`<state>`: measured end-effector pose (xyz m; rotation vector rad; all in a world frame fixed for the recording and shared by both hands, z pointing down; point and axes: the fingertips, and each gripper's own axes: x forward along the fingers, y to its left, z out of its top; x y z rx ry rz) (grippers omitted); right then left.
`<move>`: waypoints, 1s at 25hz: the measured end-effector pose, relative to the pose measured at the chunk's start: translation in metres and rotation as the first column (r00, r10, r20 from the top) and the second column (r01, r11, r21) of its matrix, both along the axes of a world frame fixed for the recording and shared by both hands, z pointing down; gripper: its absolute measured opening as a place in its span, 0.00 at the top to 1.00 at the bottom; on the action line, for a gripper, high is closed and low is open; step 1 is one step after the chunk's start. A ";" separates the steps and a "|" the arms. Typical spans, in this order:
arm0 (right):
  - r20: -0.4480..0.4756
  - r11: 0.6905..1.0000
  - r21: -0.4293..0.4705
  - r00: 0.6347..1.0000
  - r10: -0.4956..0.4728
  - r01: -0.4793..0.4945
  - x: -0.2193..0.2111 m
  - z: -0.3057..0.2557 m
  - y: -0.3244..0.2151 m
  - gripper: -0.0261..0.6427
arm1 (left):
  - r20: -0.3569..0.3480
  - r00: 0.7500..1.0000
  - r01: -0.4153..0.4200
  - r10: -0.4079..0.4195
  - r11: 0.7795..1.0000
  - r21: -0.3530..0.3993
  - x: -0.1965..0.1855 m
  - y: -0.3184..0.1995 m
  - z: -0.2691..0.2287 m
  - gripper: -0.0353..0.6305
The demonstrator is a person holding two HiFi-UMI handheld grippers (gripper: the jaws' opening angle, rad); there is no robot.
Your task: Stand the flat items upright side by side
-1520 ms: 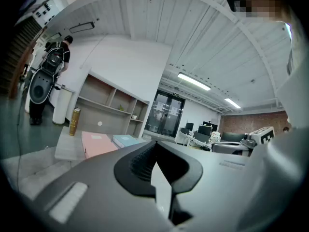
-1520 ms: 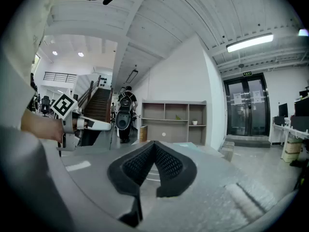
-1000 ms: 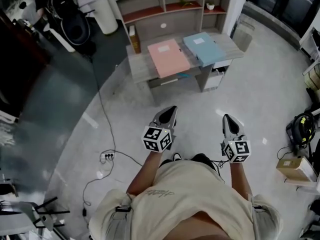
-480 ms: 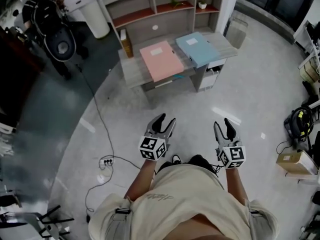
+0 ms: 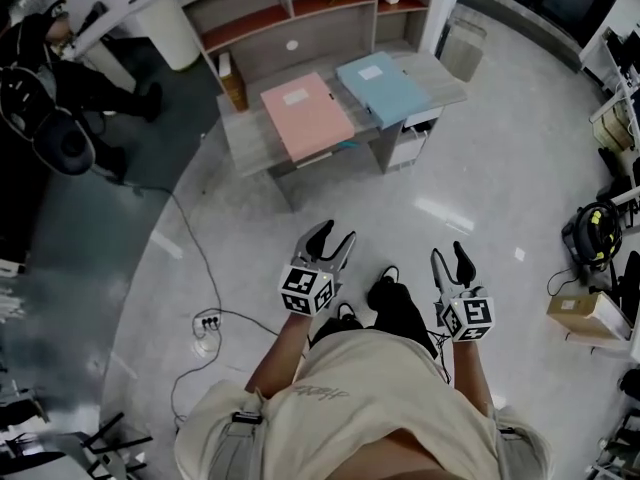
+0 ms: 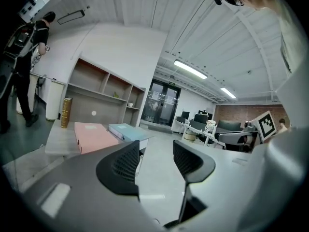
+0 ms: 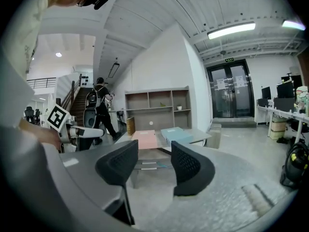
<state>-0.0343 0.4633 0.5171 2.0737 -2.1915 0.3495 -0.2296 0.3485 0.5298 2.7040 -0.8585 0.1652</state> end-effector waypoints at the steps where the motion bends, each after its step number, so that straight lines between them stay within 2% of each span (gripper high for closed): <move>1: 0.006 1.000 -0.004 1.000 -0.002 0.002 0.002 0.002 -0.005 0.64 | 0.011 1.000 0.000 0.000 1.000 -0.009 0.003 -0.004 0.003 0.59; 9: -0.010 0.997 -0.013 0.997 -0.080 0.080 0.031 0.017 -0.083 0.64 | 0.065 0.998 0.018 -0.015 0.998 -0.054 0.037 -0.053 0.009 0.59; 13: 0.000 0.994 0.052 0.995 -0.099 0.099 0.058 0.002 -0.140 0.64 | 0.094 0.995 0.016 -0.013 0.999 -0.034 0.070 -0.097 -0.003 0.59; 19: 0.012 0.993 0.071 0.995 -0.095 0.094 0.113 0.008 -0.187 0.64 | 0.075 0.997 0.027 -0.025 0.999 -0.038 0.118 -0.156 -0.016 0.59; 22: 0.007 0.994 0.078 0.997 -0.078 0.077 0.138 0.008 -0.202 0.64 | 0.084 0.996 0.037 -0.035 0.999 -0.018 0.139 -0.173 -0.021 0.59; 25: 0.009 0.993 0.082 0.996 -0.090 0.089 0.152 0.011 -0.217 0.64 | 0.065 0.997 0.054 -0.052 0.998 -0.023 0.156 -0.181 -0.023 0.59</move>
